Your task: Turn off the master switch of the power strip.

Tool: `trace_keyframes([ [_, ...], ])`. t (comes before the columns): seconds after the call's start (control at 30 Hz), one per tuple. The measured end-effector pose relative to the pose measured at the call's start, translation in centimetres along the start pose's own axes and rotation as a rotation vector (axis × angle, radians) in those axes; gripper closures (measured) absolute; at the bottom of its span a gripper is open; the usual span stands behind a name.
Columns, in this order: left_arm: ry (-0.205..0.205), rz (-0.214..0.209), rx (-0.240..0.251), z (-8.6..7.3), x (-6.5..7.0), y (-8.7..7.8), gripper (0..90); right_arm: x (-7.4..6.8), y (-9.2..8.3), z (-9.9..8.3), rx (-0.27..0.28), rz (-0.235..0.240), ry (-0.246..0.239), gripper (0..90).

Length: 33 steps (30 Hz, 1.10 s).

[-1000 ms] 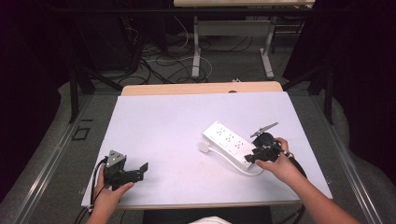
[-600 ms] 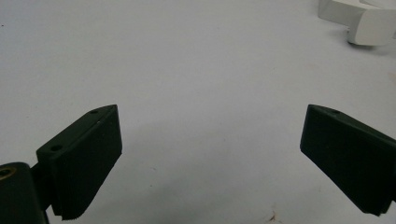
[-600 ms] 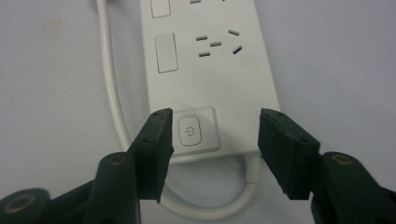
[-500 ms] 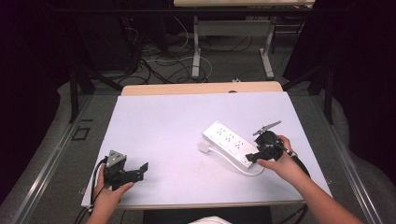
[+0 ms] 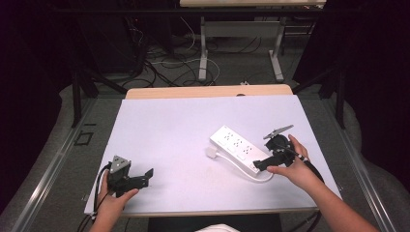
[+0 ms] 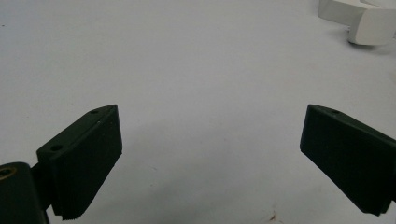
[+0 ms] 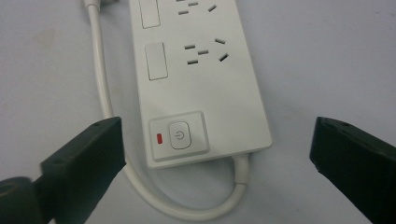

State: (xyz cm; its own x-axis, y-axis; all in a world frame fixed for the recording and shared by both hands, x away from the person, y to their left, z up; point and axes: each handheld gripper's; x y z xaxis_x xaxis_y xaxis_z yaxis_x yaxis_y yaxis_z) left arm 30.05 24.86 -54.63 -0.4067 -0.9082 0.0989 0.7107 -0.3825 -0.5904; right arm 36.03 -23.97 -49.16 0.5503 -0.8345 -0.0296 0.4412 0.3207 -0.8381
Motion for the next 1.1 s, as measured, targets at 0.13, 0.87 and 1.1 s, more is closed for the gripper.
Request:
trace_keyframes([
  [0.13,-0.001,0.001,0.002,0.0,0.0,0.0,5.8,0.1,-0.1,0.0,0.0,0.004,0.005,0.0],
  [0.87,-0.002,0.002,0.004,0.0,-0.1,0.0,5.8,0.9,-1.2,-0.2,0.047,-0.014,0.014,0.0],
  [1.1,-0.011,-0.005,-0.004,0.0,-0.2,0.1,5.8,1.3,-1.4,-0.8,0.071,-0.017,0.032,0.0],
])
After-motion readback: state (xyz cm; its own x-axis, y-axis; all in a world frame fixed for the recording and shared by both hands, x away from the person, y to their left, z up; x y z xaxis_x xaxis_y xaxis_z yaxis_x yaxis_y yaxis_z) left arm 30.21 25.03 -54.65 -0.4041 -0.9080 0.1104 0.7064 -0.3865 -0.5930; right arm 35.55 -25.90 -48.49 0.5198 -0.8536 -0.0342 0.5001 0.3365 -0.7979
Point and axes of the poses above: each handheld gripper's, and its own axes: y roughly forward along the jaws, z roughly out of its top, x roughly to its right
